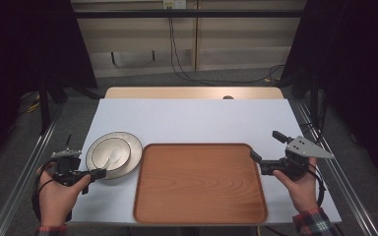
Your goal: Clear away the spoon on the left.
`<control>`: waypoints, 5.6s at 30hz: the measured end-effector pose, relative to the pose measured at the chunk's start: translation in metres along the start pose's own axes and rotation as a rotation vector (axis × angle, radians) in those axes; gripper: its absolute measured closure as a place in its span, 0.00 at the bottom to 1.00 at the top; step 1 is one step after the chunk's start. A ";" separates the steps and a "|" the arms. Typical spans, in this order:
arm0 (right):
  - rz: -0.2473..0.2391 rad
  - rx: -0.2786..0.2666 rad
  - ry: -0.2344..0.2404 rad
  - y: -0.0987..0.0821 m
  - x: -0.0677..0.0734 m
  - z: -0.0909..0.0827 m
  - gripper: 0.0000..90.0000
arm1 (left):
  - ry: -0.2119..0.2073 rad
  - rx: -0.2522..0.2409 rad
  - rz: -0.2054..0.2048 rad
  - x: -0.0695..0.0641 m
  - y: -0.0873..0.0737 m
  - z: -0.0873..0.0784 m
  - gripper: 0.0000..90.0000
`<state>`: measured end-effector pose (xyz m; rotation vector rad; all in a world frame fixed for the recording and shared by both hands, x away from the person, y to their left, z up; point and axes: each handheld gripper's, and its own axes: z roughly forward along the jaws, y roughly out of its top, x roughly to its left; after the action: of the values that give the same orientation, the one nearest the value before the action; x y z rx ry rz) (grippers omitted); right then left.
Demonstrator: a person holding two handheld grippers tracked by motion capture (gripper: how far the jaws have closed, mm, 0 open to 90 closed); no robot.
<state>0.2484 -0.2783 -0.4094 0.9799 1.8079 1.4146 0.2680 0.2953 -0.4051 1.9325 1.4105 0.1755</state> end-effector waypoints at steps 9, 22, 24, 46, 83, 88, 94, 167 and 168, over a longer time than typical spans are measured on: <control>-0.003 -0.001 0.003 0.000 0.000 0.000 0.00 | 0.009 -0.051 -0.004 0.000 0.002 -0.002 0.94; 0.005 -0.006 -0.005 0.000 0.001 -0.001 0.00 | 0.050 -0.197 0.038 -0.002 0.009 -0.005 0.94; 0.003 -0.007 -0.003 0.000 -0.001 -0.001 0.00 | 0.049 -0.221 0.040 -0.001 0.011 -0.005 0.94; 0.009 -0.010 -0.009 0.000 0.000 -0.003 0.00 | 0.045 -0.404 0.058 0.003 0.028 0.005 0.94; 0.019 -0.008 -0.005 -0.003 -0.001 -0.006 0.00 | 0.045 -0.573 0.063 0.000 0.051 0.057 0.95; 0.022 -0.006 -0.014 -0.004 -0.001 -0.008 0.00 | 0.035 -0.582 0.061 0.002 0.050 0.060 0.95; 0.023 -0.006 -0.015 -0.004 -0.001 -0.009 0.00 | 0.022 -0.590 0.044 0.003 0.050 0.062 0.95; 0.019 0.008 0.009 -0.007 0.003 -0.004 0.00 | -0.339 -0.579 0.081 -0.062 0.086 0.026 0.95; 0.021 0.009 0.009 -0.007 0.003 -0.004 0.00 | -0.346 -0.580 0.078 -0.063 0.086 0.027 0.95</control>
<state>0.2420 -0.2789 -0.4158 1.0011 1.8166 1.4272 0.3236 0.2155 -0.3530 1.4495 0.9255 0.2430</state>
